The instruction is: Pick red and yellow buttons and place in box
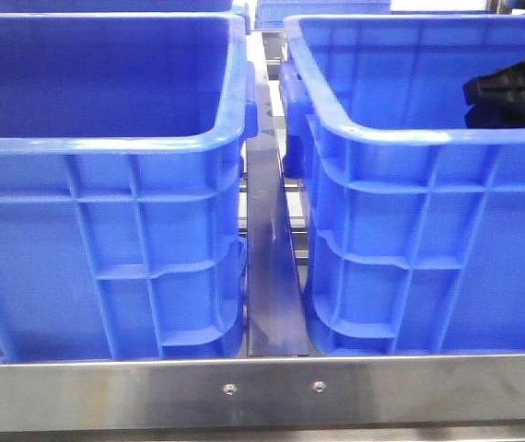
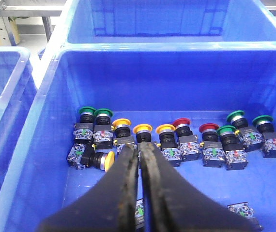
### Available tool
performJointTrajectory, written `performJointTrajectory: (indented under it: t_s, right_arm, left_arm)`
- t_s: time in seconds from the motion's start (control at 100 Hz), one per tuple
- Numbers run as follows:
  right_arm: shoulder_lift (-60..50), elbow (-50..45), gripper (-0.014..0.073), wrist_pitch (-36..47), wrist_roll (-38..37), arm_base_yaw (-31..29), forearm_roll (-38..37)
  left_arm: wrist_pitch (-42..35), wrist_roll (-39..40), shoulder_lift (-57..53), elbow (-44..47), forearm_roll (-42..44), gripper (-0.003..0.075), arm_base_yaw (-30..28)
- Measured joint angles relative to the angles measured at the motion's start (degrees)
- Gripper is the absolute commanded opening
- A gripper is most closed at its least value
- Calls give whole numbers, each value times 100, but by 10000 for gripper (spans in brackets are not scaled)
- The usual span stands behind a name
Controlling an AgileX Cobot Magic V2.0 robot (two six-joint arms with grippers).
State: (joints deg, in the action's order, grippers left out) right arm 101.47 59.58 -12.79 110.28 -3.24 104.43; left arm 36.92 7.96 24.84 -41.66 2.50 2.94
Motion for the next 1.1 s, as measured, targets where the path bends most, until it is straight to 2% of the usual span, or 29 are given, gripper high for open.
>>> performJointTrajectory:
  t_s: [0.14, 0.22, 0.28, 0.4, 0.51, 0.84, 1.1]
  right_arm:
    - [-36, -95, 145, -27, 11, -5, 14]
    - [-45, -107, 175, -48, 11, -5, 14]
    - [-45, -107, 237, -60, 11, -5, 23]
    - [-45, -107, 414, -62, 11, -5, 23]
    - [-35, -181, 510, -36, 11, -5, -4]
    - [-752, -233, 519, 118, 11, -5, -2]
    - [-2294, -887, 519, 330, -173, -5, -2]
  left_arm:
    - [0, 0, 0, 0, 0, -19, 0]
    - [0, 0, 0, 0, 0, -19, 0]
    - [0, 0, 0, 0, 0, -19, 0]
    - [0, 0, 0, 0, 0, -19, 0]
    - [0, 0, 0, 0, 0, -19, 0]
    - [0, 0, 0, 0, 0, -19, 0]
    - [0, 0, 0, 0, -11, -19, 0]
